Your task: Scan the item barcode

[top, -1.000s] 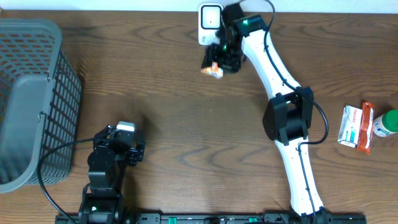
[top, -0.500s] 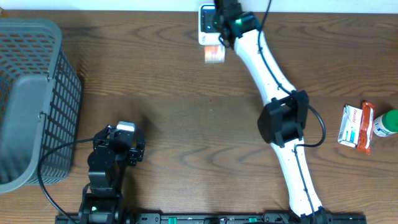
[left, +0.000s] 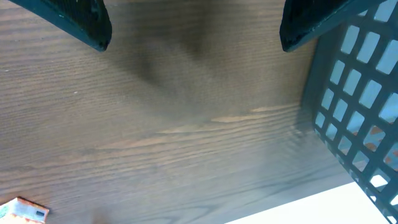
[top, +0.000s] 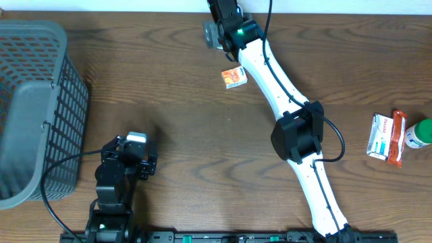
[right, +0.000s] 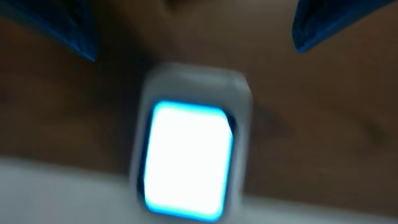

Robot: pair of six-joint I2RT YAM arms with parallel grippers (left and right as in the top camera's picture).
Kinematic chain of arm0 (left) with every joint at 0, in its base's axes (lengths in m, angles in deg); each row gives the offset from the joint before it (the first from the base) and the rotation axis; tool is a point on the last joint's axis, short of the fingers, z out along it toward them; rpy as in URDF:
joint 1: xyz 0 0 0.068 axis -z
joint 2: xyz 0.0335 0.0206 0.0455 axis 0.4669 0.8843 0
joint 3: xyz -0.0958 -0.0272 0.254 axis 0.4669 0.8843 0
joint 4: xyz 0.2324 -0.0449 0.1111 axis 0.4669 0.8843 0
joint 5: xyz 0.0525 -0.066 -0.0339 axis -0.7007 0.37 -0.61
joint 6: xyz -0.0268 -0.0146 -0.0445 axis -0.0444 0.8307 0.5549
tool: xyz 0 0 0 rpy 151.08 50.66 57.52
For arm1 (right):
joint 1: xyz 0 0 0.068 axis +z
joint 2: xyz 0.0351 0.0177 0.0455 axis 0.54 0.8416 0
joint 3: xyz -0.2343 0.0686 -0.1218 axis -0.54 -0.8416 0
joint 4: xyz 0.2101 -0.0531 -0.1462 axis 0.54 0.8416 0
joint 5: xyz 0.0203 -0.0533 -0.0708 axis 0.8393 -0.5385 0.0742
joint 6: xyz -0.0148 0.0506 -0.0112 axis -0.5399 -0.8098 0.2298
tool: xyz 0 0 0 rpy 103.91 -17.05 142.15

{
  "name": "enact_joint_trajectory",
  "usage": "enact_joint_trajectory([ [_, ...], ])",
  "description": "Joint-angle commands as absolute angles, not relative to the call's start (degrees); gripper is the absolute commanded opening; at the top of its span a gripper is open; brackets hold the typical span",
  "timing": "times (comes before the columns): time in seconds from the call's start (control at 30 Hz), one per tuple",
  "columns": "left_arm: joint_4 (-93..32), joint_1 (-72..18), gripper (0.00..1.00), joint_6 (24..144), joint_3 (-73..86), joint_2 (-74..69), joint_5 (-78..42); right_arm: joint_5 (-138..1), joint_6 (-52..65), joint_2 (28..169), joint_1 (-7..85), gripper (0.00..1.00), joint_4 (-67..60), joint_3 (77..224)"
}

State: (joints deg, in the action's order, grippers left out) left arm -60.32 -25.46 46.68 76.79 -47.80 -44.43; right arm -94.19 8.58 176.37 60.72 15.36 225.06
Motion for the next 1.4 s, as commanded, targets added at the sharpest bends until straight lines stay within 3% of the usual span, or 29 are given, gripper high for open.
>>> enact_joint_trajectory([
  [0.0, -60.5, -25.3, 0.87, 47.2, 76.7, -48.1, -44.9, -95.6, 5.5, 176.0, 61.5, 0.94, 21.8, 224.9],
  [0.17, -60.5, -25.3, 0.87, 47.2, 76.7, -48.1, -44.9, -94.5, 2.8, 176.0, 61.4, 0.97, 34.5, 224.9],
  [0.37, -60.5, -25.3, 0.87, 47.2, 76.7, -48.1, -44.9, -91.7, 2.9, 176.1, 61.7, 0.99, 39.9, 224.8],
  [0.57, -60.5, -25.3, 0.87, 47.2, 76.7, -48.1, -44.9, -88.4, 2.9, 176.6, 61.3, 0.99, 36.3, 220.0],
  [0.83, -60.5, -25.3, 0.87, 47.2, 76.7, -48.1, -44.9, -87.8, 2.9, 176.6, 62.9, 0.98, 21.6, 203.6],
  [0.9, -60.5, -25.3, 0.87, 47.2, 76.7, -48.1, -44.9, -88.8, 2.8, 176.6, 63.1, 0.96, 19.1, 201.4],
  [1.03, -60.5, -25.3, 0.87, 47.2, 76.7, -48.1, -44.9, -88.8, 2.0, 176.6, 63.2, 0.79, 16.7, 197.4],
  [1.37, -60.5, -25.3, 0.87, 47.2, 76.7, -48.1, -44.9, -89.7, -1.3, 176.6, 63.1, 0.7, 16.0, 187.6],
])
